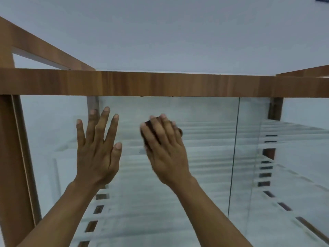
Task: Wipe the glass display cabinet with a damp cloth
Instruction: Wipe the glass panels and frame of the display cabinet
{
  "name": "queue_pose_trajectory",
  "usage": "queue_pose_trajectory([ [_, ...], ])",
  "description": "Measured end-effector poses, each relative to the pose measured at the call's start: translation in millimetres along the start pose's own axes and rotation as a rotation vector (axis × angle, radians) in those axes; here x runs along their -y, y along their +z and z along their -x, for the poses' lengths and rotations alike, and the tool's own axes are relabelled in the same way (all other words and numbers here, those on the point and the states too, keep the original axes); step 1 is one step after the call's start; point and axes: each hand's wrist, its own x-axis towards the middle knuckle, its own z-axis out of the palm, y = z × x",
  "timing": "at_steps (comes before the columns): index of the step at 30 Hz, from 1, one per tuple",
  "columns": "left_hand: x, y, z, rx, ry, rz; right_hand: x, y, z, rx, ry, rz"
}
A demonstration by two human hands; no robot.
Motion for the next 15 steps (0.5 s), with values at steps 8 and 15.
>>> queue_pose_trajectory([
  [8, -56.4, 21.8, 33.2, 0.015, -0.008, 0.093, 20.5, -2.1, 28.4, -0.015, 0.192, -0.136],
  [15, -59.0, 40.7, 83.3, 0.003, 0.027, 0.082, -83.0, -29.0, 84.0, -0.253, 0.695, -0.023],
])
